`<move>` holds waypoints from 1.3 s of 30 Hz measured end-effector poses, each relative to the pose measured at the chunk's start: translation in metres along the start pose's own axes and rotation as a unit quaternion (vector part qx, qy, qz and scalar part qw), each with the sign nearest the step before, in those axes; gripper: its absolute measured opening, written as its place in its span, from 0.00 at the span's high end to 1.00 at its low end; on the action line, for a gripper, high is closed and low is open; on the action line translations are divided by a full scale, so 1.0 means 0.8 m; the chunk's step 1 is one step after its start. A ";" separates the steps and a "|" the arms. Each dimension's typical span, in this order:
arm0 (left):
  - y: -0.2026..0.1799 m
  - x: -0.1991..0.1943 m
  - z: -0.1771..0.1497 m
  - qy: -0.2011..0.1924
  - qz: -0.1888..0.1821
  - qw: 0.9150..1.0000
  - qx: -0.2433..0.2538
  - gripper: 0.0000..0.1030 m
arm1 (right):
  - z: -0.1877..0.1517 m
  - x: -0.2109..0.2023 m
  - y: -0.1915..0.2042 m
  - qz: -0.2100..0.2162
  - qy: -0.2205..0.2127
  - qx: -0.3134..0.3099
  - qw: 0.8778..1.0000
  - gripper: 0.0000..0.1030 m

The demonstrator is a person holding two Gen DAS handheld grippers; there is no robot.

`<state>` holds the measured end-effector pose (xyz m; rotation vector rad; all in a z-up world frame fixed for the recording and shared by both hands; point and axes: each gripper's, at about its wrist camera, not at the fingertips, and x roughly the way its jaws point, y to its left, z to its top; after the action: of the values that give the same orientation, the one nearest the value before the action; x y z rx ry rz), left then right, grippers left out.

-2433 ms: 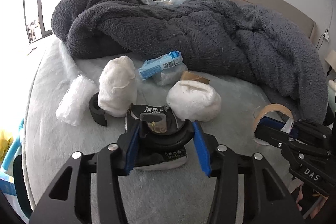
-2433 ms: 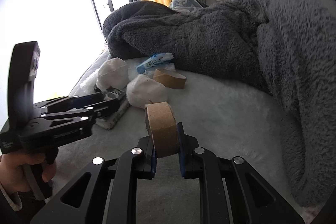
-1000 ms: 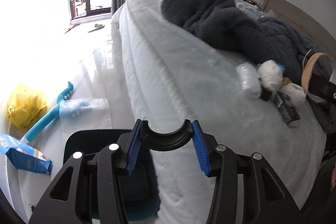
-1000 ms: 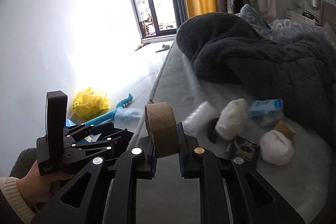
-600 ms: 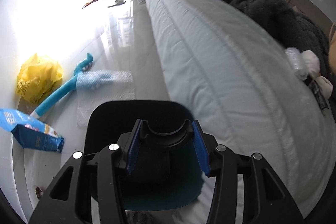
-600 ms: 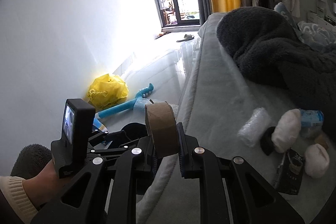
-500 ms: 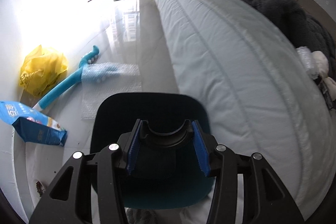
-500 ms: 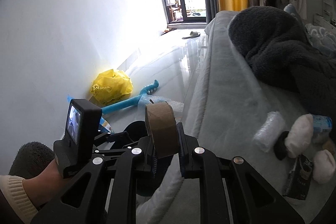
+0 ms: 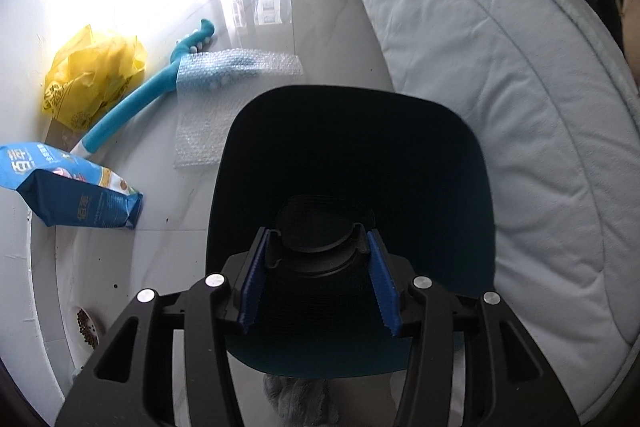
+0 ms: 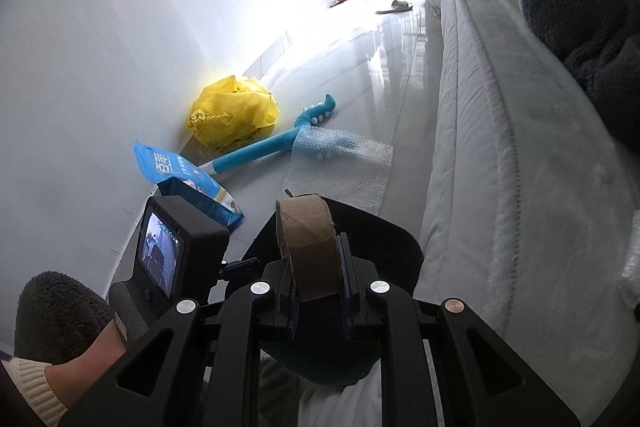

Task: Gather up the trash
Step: 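Carry the tape roll over the teal bin and open the right tool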

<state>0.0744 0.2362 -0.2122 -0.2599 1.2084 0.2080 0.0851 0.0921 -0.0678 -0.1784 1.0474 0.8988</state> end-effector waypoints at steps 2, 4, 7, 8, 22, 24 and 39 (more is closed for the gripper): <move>0.006 0.003 -0.002 0.004 0.001 1.000 -0.002 0.49 | 0.003 0.014 0.001 0.002 0.014 0.002 1.000 0.84; 0.012 0.007 -0.004 0.009 0.003 1.000 -0.005 0.45 | 0.008 0.032 0.002 0.004 0.027 0.005 1.000 0.84; 0.022 0.010 -0.007 0.016 -0.002 1.000 -0.012 0.36 | 0.007 0.056 -0.001 0.006 0.050 0.011 0.999 0.84; 0.024 0.009 -0.007 0.016 -0.004 1.000 -0.014 0.34 | 0.007 0.063 -0.002 0.007 0.057 0.013 0.998 0.84; 0.060 -0.063 -0.003 -0.080 -0.026 0.996 -0.043 0.19 | -0.005 0.138 0.008 -0.005 0.122 0.017 0.992 0.84; 0.063 -0.079 0.000 -0.103 -0.022 0.993 -0.045 0.19 | -0.010 0.147 0.005 -0.009 0.130 0.019 0.991 0.84; 0.054 -0.177 0.025 -0.234 0.010 0.972 -0.035 0.18 | -0.038 0.188 -0.009 -0.040 0.173 0.027 0.984 0.83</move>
<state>0.0310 0.2806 -0.0762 -0.2433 0.7361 0.3104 0.0983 0.1549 -0.2072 -0.3383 1.3759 0.7805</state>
